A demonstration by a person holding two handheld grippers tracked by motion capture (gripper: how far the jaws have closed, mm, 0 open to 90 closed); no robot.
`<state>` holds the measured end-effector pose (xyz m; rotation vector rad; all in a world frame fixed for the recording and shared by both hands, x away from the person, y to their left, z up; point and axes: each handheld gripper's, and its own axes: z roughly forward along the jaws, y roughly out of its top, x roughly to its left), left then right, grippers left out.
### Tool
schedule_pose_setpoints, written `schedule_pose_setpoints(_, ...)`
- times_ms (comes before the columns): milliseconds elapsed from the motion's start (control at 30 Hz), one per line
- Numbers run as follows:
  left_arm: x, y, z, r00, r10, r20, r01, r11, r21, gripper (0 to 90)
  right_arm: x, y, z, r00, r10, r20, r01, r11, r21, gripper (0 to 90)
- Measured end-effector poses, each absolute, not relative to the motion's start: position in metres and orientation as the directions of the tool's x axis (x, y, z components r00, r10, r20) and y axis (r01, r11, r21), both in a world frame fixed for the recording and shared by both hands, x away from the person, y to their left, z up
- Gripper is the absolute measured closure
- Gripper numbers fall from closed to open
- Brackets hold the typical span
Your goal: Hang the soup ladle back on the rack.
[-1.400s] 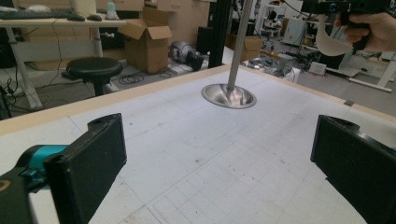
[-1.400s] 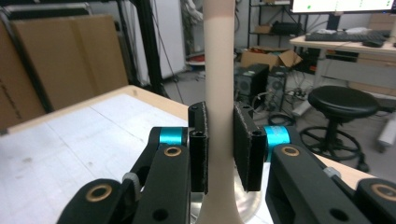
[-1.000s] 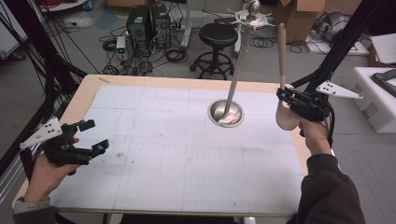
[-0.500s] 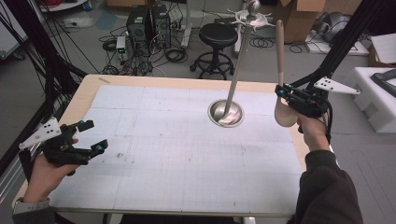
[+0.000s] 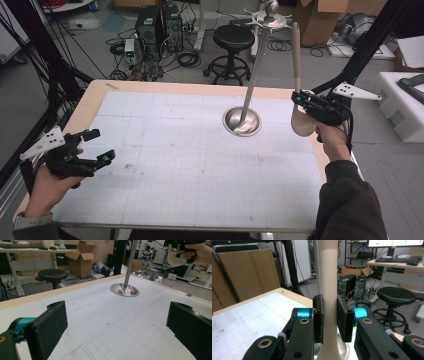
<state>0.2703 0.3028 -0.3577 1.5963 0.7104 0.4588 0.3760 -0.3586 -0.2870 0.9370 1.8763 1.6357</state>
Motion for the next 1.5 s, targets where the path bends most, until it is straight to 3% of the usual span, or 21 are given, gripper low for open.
schedule_pose_setpoints(700, 0.269, 0.303, -0.358, 0.728, 0.677, -0.108, 0.184, -0.041, 0.982, 3.9, 0.383, -0.345, -0.292, -0.662, 0.746, 0.073, 0.197, 0.079, 0.977, 77.7)
schedule_pose_setpoints(1500, 0.268, 0.305, -0.358, 0.732, 0.671, -0.115, 0.181, -0.03, 0.983, 3.9, 0.409, -0.305, -0.304, -0.61, 0.787, 0.09, 0.242, 0.077, 0.967, 77.6)
